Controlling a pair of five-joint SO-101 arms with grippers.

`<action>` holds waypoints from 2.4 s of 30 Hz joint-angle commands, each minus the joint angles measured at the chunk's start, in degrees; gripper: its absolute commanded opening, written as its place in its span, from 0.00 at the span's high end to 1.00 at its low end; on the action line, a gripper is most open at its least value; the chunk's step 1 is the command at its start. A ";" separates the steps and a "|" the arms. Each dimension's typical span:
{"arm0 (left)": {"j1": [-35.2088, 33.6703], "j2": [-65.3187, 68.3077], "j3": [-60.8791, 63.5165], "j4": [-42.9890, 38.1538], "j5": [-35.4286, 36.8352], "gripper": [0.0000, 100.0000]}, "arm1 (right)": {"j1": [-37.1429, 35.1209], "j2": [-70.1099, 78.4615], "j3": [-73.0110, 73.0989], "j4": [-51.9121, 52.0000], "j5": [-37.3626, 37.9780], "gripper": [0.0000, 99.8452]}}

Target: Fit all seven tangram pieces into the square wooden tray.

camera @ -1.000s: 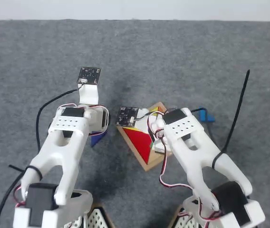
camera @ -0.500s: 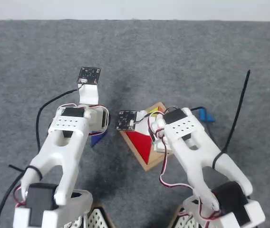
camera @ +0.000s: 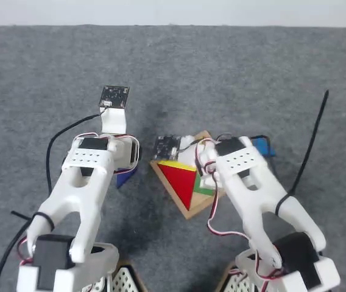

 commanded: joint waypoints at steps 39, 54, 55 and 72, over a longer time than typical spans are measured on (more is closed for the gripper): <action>0.18 -2.90 -0.22 -1.14 0.09 0.83 | 11.21 -10.07 13.98 -6.46 -11.69 0.77; 0.18 -2.90 -0.31 -0.97 0.09 0.83 | 25.10 -5.76 -1.32 -1.63 -13.63 0.77; 0.18 -2.90 -0.31 -0.97 0.09 0.83 | 24.92 -3.12 -2.73 -1.63 -13.63 0.77; 0.18 -2.90 -0.31 -1.05 0.09 0.83 | 27.38 24.13 -19.96 -1.63 -13.89 0.77</action>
